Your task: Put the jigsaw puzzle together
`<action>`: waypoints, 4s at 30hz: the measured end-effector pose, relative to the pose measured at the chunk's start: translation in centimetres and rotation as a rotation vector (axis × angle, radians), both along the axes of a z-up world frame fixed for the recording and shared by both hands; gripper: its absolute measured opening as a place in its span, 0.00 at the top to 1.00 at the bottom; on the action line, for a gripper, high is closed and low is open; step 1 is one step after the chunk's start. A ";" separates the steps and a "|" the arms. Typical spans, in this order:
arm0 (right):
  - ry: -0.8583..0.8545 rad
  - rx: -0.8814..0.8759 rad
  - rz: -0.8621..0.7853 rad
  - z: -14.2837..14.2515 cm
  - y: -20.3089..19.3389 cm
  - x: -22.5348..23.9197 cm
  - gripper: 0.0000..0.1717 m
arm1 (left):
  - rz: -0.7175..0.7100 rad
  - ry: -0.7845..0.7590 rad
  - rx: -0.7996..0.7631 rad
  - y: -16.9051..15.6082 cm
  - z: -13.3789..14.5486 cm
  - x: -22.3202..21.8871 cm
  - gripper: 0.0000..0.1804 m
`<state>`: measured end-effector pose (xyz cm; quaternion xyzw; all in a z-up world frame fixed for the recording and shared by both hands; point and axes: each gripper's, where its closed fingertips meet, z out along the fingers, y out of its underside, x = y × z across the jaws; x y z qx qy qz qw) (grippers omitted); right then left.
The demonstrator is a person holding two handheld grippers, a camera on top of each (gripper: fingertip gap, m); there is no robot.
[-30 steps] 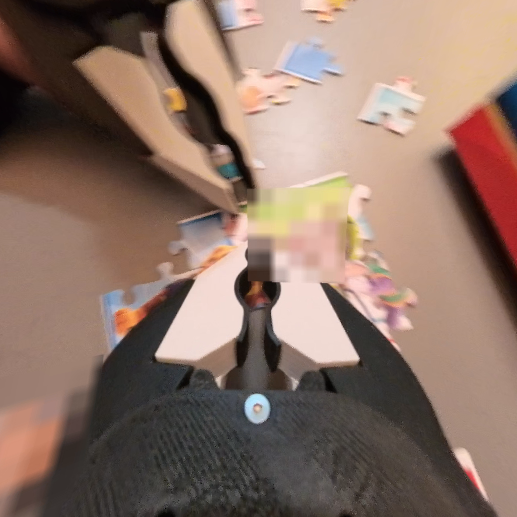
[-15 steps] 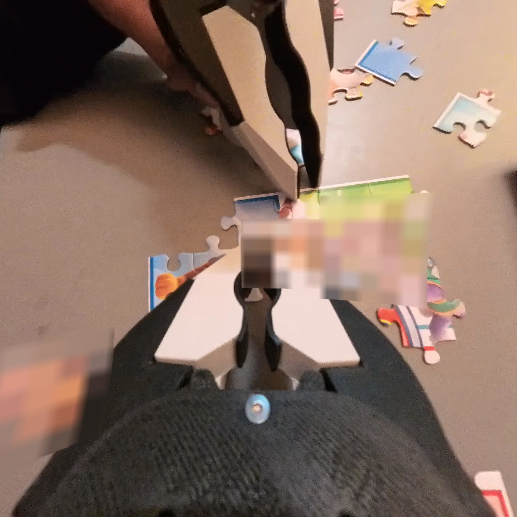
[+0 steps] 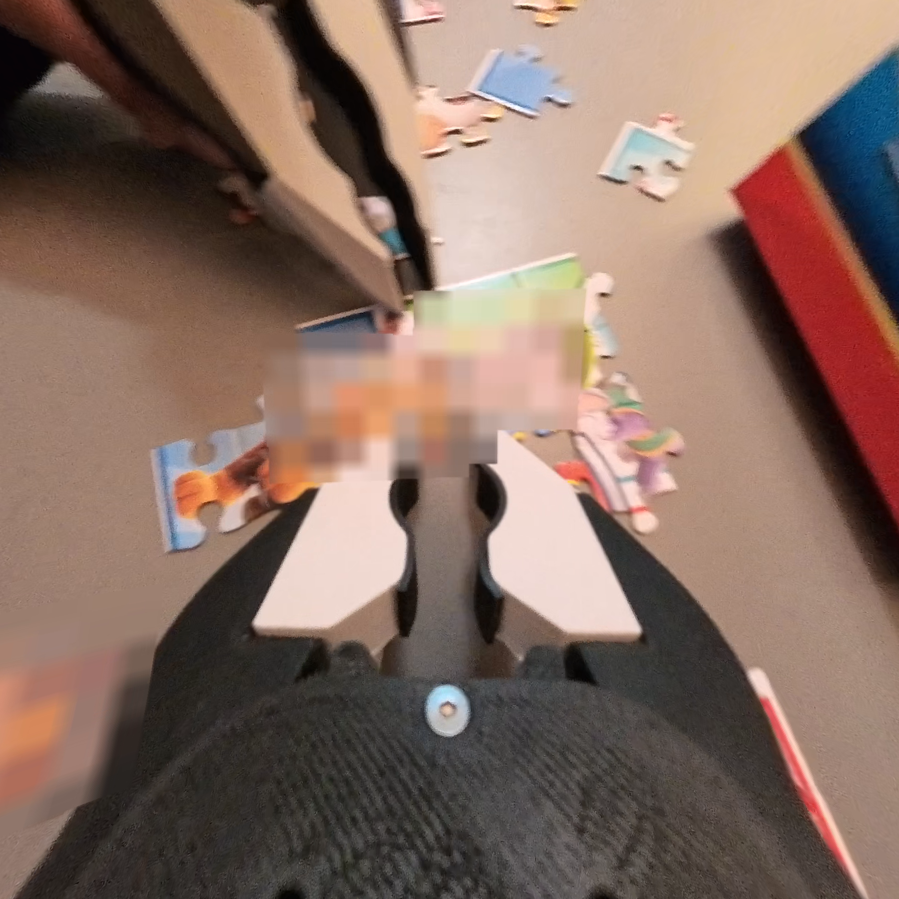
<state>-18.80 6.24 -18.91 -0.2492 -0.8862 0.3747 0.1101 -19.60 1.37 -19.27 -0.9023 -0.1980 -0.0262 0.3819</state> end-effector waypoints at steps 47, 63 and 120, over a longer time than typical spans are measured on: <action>0.440 -0.380 -0.578 11.5 15.8 -2.0 0.91 | 0.449 0.252 0.446 -7.0 9.9 -8.1 1.00; 0.446 -0.421 -0.573 11.9 15.6 -2.0 0.92 | 0.427 0.242 0.456 -6.8 9.8 -7.8 1.00; 0.423 -0.438 -0.586 11.3 16.4 -2.3 0.93 | 0.968 0.299 0.525 -26.5 13.9 -12.0 1.00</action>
